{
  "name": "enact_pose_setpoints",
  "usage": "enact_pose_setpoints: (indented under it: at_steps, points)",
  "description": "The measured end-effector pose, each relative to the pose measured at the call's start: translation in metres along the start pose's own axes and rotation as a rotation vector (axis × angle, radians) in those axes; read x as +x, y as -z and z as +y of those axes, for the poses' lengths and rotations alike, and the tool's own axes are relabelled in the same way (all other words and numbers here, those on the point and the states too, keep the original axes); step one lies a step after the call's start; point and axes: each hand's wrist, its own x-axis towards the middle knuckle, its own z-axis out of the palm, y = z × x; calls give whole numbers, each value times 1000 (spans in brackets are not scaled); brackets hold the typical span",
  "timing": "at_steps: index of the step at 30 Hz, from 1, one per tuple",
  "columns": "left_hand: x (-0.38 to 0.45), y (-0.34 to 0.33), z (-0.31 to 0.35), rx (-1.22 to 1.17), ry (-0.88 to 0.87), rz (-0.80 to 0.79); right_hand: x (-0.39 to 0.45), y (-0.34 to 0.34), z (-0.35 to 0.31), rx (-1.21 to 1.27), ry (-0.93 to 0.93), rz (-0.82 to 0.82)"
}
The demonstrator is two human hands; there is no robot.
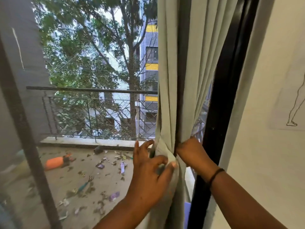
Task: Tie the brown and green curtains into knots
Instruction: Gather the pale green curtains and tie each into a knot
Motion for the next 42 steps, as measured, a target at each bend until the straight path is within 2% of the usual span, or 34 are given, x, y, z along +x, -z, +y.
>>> enact_pose_setpoints:
  at_steps: [3, 6, 9, 11, 15, 17, 18, 21, 23, 25, 29, 30, 34, 38, 40, 42]
  points:
    - [0, -5, 5, -92, 24, -62, -9, -1, 3, 267, -11, -150]
    - [-6, -15, 19, -92, -21, -121, -12, -5, 9, 332, 0, -201]
    - [-12, -28, 22, 20, -97, -94, -14, 0, 10, 500, -65, -303]
    - [-15, -34, 26, 156, -88, -81, -17, 4, 11, 657, -93, -379]
    - [-12, -29, 36, 452, -19, -37, -33, 14, 14, 850, 39, -494]
    - [-10, -29, 34, 511, -18, 1, -40, 15, 18, 778, 90, -499]
    - [-9, -31, 31, 508, -12, 5, -41, 14, 21, 661, 144, -464]
    - [-16, -41, 26, 513, -90, -52, -40, 12, 23, 163, 299, -155]
    - [-24, -41, 24, 419, -185, -98, -38, 18, 25, 4, 325, -56]
    - [-27, -39, 18, 234, -207, -69, -37, 25, 29, -15, 319, -60]
    - [-16, -39, 14, -361, -91, 38, -34, 30, 32, 17, 297, -159]
    - [-10, -41, 14, -428, -59, 19, -33, 30, 31, 7, 299, -172]
    - [8, -40, 11, -317, -34, -114, -28, 33, 31, -54, 338, -314]
    - [17, -32, 6, -186, -16, -148, -34, 59, 27, -221, 369, -539]
    - [19, -25, 0, -158, 2, -128, -39, 86, 29, -149, 335, -706]
    - [20, -20, -8, -163, 62, -91, -40, 116, 35, -5, 260, -762]
